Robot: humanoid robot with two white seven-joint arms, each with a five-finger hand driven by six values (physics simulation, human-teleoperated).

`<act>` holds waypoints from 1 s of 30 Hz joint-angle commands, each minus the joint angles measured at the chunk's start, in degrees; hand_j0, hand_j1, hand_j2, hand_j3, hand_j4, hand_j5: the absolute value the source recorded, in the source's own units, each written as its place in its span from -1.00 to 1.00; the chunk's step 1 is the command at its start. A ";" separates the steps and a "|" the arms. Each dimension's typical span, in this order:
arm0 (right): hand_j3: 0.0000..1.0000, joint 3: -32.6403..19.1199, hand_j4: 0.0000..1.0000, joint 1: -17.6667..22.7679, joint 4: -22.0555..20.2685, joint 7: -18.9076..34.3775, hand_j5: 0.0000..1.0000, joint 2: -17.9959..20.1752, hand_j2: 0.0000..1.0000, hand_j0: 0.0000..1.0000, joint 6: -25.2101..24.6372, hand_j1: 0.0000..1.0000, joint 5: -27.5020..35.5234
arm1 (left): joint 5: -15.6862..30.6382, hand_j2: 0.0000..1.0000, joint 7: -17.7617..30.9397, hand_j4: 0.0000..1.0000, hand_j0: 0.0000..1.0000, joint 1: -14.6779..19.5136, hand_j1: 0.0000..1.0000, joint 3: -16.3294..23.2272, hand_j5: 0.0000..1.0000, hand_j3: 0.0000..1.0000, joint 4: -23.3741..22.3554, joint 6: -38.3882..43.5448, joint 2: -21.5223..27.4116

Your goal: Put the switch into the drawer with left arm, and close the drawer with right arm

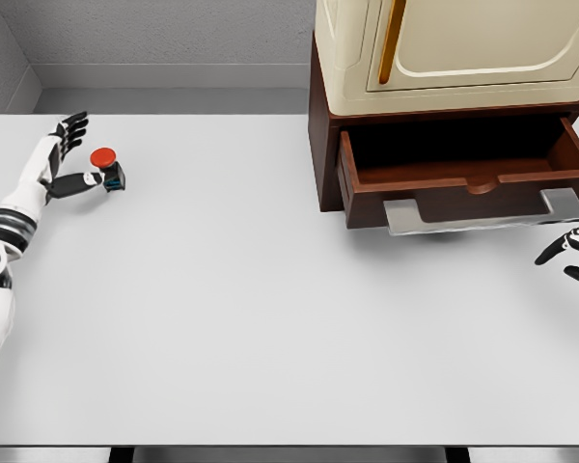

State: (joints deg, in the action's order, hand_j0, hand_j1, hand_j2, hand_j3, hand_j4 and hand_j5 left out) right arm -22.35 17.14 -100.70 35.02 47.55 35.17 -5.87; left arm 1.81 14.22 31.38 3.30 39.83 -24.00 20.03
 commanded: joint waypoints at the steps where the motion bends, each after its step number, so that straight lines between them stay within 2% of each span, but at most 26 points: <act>1: 0.10 0.02 0.10 0.00 -0.02 -0.02 0.10 0.08 0.10 0.10 -0.17 0.10 0.42 | -1.02 0.85 -0.69 0.85 0.85 0.00 0.85 1.36 0.85 0.85 -0.19 0.18 0.01; 11: 0.10 0.02 0.10 0.18 -0.02 -0.02 0.10 0.17 0.10 0.10 -0.17 0.10 0.86 | -0.85 0.85 -1.65 0.85 0.85 -0.18 0.85 1.89 0.85 0.85 -0.01 -0.17 0.71; 14: 0.10 -0.06 0.10 0.62 -0.02 -0.02 0.10 1.84 0.10 0.10 -0.17 0.10 0.94 | -0.76 0.84 -1.65 0.84 0.84 -0.26 0.84 1.98 0.84 0.84 0.34 -0.26 0.71; 30: 0.09 -0.15 0.09 0.88 -0.02 -0.02 0.09 1.93 0.09 0.09 -0.17 0.09 0.86 | -0.23 0.79 -1.74 0.79 0.79 -1.67 0.79 1.98 0.79 0.79 2.63 -1.40 1.15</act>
State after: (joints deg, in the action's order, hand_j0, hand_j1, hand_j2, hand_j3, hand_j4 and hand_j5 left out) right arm -22.50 18.02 -100.70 35.02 49.42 35.17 -5.39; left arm 1.54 12.56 29.71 5.28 42.01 -25.37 21.11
